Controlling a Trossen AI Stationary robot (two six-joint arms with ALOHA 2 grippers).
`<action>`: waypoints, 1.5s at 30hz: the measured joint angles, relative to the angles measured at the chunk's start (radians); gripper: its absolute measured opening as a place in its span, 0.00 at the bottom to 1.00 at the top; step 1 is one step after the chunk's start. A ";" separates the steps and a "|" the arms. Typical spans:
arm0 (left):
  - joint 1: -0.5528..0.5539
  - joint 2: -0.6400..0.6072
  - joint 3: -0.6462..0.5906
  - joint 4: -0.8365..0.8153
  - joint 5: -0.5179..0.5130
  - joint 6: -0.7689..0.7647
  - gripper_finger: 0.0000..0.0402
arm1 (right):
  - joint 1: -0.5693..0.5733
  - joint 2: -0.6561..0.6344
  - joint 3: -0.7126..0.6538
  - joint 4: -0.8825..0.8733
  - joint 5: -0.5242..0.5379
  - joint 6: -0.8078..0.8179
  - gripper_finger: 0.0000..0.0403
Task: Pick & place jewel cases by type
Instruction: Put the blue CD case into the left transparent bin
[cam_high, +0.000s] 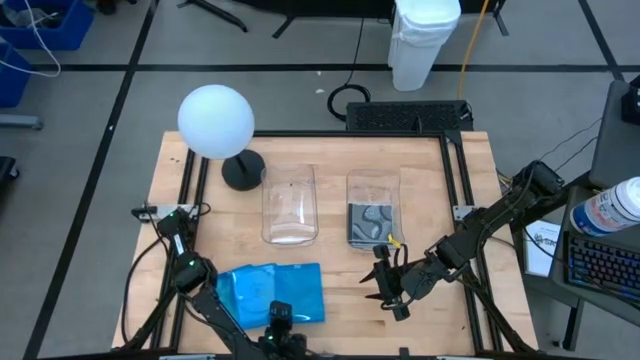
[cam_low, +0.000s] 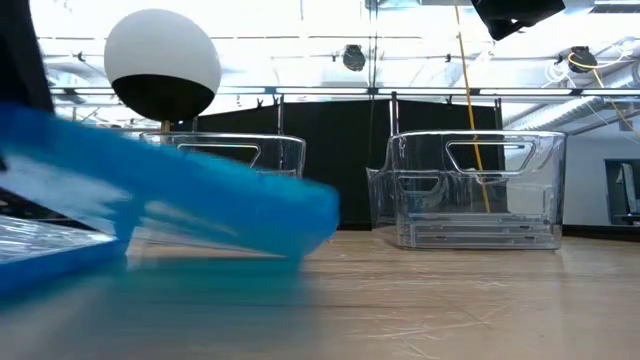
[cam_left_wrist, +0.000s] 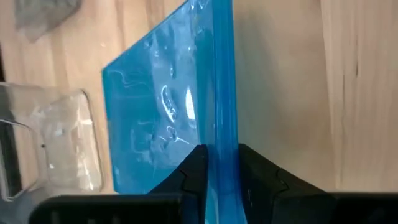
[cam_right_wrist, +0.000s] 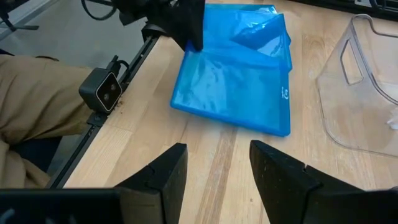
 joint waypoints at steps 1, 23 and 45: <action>-0.002 0.000 0.005 -0.003 -0.011 0.000 0.17 | 0.000 0.000 0.000 0.000 0.000 0.000 0.41; -0.071 -0.002 0.007 -0.076 -0.105 0.031 0.11 | 0.000 0.000 0.000 0.000 0.000 -0.001 0.41; -0.118 -0.012 0.100 -0.075 -0.319 0.100 0.11 | 0.000 0.000 0.000 -0.001 0.004 -0.001 0.41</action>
